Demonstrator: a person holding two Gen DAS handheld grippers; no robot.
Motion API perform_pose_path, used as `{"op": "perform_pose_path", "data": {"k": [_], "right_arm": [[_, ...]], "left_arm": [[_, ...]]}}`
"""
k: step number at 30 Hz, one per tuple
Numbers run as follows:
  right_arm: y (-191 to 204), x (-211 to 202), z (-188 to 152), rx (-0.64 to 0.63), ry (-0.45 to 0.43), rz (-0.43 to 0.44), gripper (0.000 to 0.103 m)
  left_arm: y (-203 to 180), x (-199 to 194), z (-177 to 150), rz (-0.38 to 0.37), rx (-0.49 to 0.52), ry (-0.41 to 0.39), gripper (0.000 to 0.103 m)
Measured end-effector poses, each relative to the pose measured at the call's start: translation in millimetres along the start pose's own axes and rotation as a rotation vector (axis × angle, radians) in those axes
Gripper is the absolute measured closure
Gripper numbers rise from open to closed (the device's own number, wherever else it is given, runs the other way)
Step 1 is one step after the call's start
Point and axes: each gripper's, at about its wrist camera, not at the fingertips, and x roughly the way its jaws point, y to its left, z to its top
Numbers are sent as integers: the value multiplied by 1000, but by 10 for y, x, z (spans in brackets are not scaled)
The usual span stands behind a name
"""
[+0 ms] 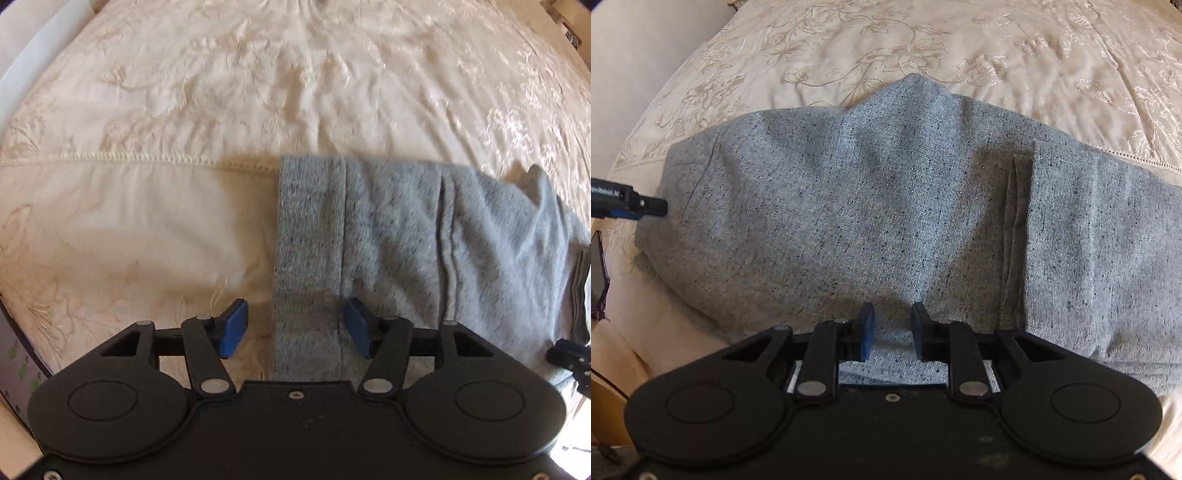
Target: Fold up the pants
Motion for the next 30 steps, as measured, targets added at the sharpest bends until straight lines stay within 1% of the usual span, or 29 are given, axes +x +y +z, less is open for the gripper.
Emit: {"op": "perform_pose_path", "data": {"k": [3, 4, 5, 6, 7, 8, 9, 10, 11, 12, 14, 16, 19, 21, 23, 26, 27, 29, 30], "right_arm": [[36, -68, -37, 14, -4, 0, 80], [40, -106, -74, 14, -5, 1, 80], [59, -126, -74, 12, -5, 4, 80], [57, -134, -65, 11, -5, 7, 80], [57, -146, -65, 11, -6, 10, 80], [68, -170, -71, 12, -6, 14, 80], [72, -191, -71, 14, -5, 18, 80], [76, -215, -76, 16, -6, 21, 80], [73, -241, -83, 16, -9, 22, 80], [68, -286, -102, 14, -11, 20, 80], [33, -358, -115, 11, -22, 14, 80], [-38, -462, -121, 4, -61, -9, 80], [-209, -630, -45, 4, -152, -58, 80], [-355, -600, 150, 12, -183, -75, 80], [-468, -476, 372, 34, -201, -59, 80], [-558, -146, 683, 55, -186, -21, 80], [-558, -28, 727, 50, -172, -21, 80], [-549, 158, 710, 50, -122, -35, 80], [-543, 203, 639, 58, -97, -14, 80]], "left_arm": [[142, 79, -60, -76, -70, -13, 30], [178, 101, -66, -115, -101, -11, 24], [200, 126, -69, -158, -128, -8, 23], [203, 159, -81, -221, -143, 2, 22], [181, 196, -96, -287, -144, 19, 17], [116, 230, -120, -339, -127, 34, 7], [35, 241, -139, -340, -95, 32, 4], [-80, 243, -158, -298, -46, 21, 7], [-175, 239, -171, -243, -14, 1, 24], [-236, 214, -179, -215, -8, -14, 34], [-295, 93, -179, -217, -47, -40, 63], [-344, -72, -161, -187, -61, -79, 64], [-522, -368, -199, -145, -8, -142, 64], [-645, -545, -197, -125, 23, -173, 64], [-737, -685, -195, -114, 33, -195, 64], [-865, -821, -195, -97, 34, -224, 64], [-909, -854, -195, -91, 35, -233, 64], [-1022, -922, -204, -71, 37, -248, 64], [-1080, -965, -217, -62, 41, -254, 64]]}}
